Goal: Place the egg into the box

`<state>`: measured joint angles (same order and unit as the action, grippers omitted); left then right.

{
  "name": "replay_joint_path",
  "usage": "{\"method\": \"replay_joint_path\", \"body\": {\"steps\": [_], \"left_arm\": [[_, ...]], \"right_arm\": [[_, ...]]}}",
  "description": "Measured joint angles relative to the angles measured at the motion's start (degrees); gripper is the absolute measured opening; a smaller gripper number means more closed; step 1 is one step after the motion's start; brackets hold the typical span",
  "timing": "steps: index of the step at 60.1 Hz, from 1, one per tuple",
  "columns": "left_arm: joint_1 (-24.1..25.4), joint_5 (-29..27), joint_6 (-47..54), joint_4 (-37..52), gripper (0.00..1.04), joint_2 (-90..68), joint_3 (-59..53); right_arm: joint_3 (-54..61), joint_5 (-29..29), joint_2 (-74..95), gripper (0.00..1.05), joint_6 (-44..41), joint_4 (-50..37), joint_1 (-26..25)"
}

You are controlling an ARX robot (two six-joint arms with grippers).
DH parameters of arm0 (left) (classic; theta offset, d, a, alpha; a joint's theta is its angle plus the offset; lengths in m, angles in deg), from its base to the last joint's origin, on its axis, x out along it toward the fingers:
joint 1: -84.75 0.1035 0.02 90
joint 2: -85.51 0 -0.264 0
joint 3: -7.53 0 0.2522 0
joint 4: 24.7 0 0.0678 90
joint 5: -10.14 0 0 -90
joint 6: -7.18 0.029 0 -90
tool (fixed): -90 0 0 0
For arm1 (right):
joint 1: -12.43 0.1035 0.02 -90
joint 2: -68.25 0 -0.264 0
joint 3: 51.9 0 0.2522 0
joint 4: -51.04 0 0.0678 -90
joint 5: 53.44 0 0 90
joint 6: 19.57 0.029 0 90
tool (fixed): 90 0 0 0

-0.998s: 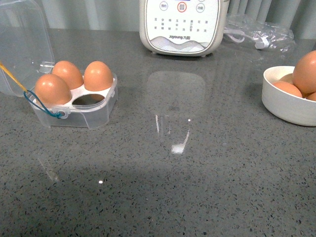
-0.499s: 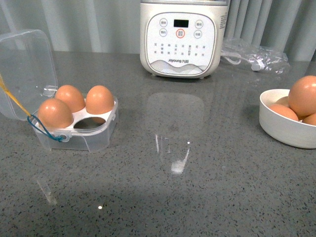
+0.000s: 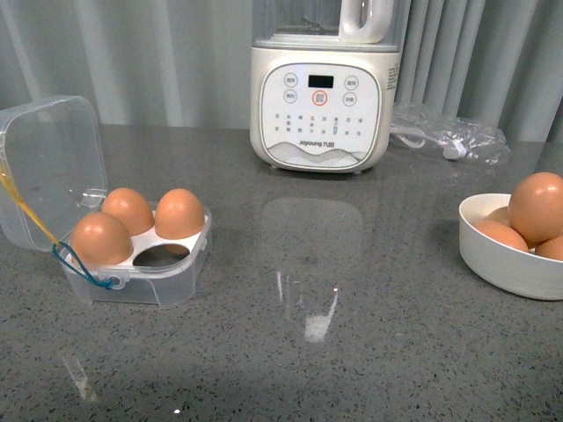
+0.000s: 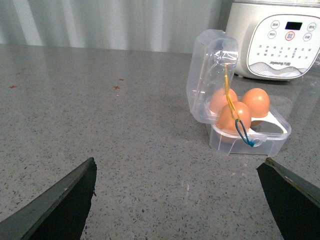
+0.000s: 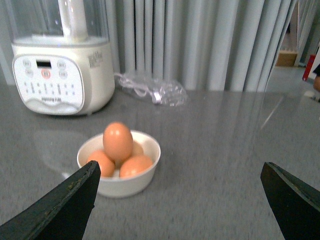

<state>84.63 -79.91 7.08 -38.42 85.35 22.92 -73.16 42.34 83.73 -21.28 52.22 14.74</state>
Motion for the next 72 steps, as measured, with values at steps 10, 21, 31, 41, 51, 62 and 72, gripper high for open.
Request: {"method": "replay_joint_path", "body": {"steps": [10, 21, 31, 41, 51, 62, 72], "left_arm": [[0.0, 0.0, 0.0, 0.0, 0.98, 0.0, 0.0], [0.0, 0.0, 0.0, 0.0, 0.98, 0.0, 0.0], [0.0, 0.0, 0.0, 0.0, 0.98, 0.0, 0.0], [0.0, 0.0, 0.0, 0.0, 0.98, 0.0, 0.0], [0.0, 0.0, 0.0, 0.0, 0.98, 0.0, 0.0], [0.0, 0.0, 0.0, 0.0, 0.98, 0.0, 0.0], [0.0, 0.0, 0.0, 0.0, 0.98, 0.0, 0.0]], "right_arm": [[-7.9, -4.4, 16.8, 0.98, -0.7, -13.7, -3.1], [-19.6, -7.8, 36.0, 0.98, -0.6, -17.8, -4.6], [-29.9, -11.3, 49.9, 0.98, 0.7, -13.8, -3.9], [-35.5, -16.0, 56.8, 0.98, 1.5, -7.1, -1.6], [-35.8, -18.1, 58.6, 0.98, -2.3, -3.5, 0.0], [-35.6, -18.1, 60.8, 0.98, -5.9, -3.2, 0.0], [-34.3, -18.6, 63.0, 0.98, -6.6, -6.7, -0.6]]}}
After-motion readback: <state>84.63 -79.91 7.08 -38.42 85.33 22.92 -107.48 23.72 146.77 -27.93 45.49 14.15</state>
